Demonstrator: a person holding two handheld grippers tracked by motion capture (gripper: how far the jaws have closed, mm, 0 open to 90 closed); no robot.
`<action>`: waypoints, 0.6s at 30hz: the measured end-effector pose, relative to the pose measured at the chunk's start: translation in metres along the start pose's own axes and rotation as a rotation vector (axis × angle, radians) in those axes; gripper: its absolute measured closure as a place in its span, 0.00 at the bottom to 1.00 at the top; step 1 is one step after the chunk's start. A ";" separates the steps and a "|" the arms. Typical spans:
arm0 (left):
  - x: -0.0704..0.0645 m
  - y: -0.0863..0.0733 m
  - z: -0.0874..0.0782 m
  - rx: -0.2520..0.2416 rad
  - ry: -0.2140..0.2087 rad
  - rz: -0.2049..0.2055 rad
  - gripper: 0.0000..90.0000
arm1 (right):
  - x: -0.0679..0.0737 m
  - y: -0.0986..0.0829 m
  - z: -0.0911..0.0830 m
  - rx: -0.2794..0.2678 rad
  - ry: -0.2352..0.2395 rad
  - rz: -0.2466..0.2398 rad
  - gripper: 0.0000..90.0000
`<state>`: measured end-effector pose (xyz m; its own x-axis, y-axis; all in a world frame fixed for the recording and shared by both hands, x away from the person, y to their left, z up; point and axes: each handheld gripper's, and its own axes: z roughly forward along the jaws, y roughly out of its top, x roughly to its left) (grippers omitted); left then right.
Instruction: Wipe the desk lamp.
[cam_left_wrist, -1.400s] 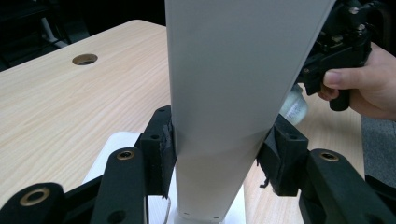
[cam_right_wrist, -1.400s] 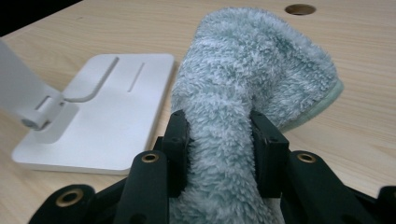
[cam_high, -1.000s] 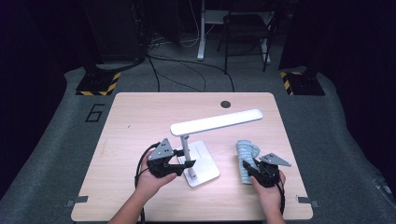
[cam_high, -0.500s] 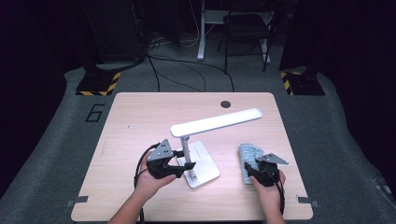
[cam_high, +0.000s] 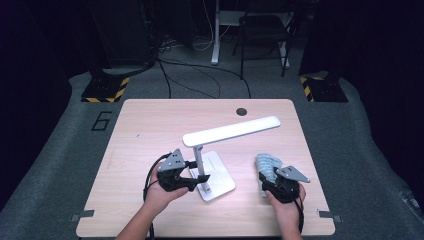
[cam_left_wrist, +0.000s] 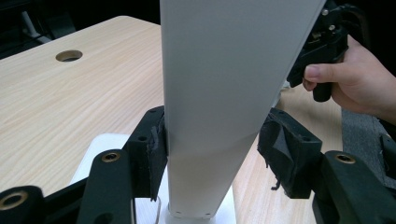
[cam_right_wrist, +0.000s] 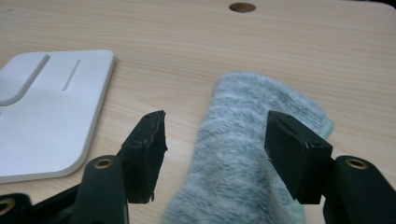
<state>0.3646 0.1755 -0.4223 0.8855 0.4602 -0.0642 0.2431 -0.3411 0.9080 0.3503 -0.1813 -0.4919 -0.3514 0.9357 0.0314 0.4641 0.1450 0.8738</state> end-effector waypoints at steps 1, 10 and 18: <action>0.000 0.000 0.000 0.001 0.000 -0.003 0.48 | 0.004 0.001 0.000 -0.004 0.005 -0.012 0.42; 0.001 -0.001 0.000 -0.006 -0.004 -0.011 0.48 | 0.028 0.005 -0.002 -0.027 0.080 -0.076 0.42; 0.002 -0.001 0.000 0.026 -0.008 -0.013 0.52 | 0.049 0.003 0.003 -0.020 0.156 -0.140 0.43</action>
<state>0.3662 0.1769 -0.4232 0.8852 0.4582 -0.0799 0.2650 -0.3557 0.8962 0.3371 -0.1345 -0.4890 -0.5337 0.8455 -0.0178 0.3857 0.2622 0.8846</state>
